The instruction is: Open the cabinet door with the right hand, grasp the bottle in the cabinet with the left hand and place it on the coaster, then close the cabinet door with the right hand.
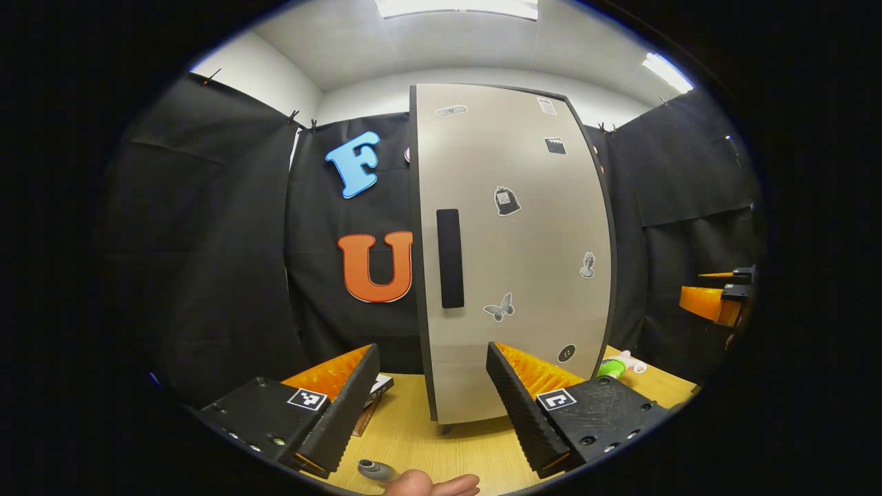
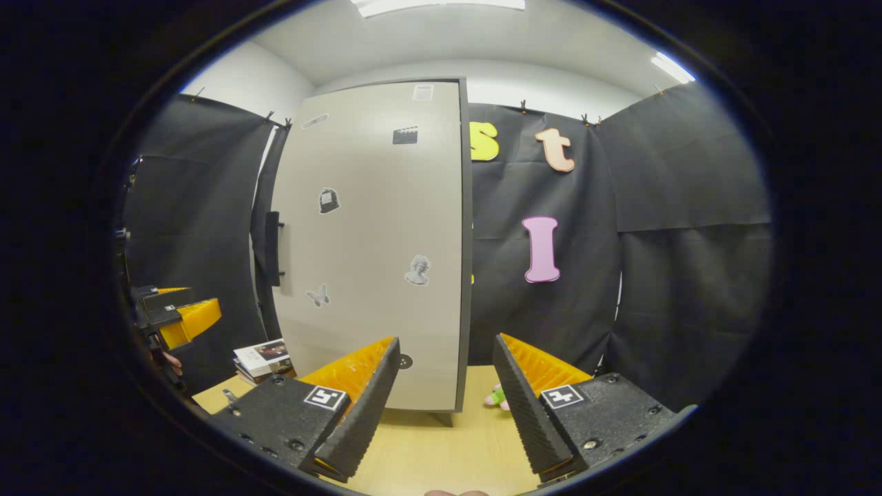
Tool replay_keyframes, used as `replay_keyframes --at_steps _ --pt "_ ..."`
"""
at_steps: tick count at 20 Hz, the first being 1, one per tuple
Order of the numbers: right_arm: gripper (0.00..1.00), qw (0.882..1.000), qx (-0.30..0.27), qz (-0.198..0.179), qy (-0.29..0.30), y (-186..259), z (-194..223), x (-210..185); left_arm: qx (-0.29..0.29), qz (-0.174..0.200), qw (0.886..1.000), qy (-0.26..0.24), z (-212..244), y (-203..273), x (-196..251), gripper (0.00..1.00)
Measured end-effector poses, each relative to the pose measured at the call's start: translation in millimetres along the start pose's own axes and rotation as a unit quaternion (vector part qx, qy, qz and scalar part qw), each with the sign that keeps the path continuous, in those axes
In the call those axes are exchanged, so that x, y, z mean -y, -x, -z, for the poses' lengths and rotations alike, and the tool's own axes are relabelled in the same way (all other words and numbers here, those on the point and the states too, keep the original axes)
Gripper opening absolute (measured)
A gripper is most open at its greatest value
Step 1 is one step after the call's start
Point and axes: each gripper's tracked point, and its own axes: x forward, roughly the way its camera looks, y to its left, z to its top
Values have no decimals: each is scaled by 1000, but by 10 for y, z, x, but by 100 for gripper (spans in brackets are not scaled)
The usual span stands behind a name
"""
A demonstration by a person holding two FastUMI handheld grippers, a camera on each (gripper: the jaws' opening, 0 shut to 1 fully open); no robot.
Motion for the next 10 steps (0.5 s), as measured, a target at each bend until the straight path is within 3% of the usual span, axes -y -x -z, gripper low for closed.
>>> replay_keyframes --at_steps 10 --pt "91 1000 3 -6 3 -31 1 -37 8 -2 1000 3 -41 -15 -33 95"
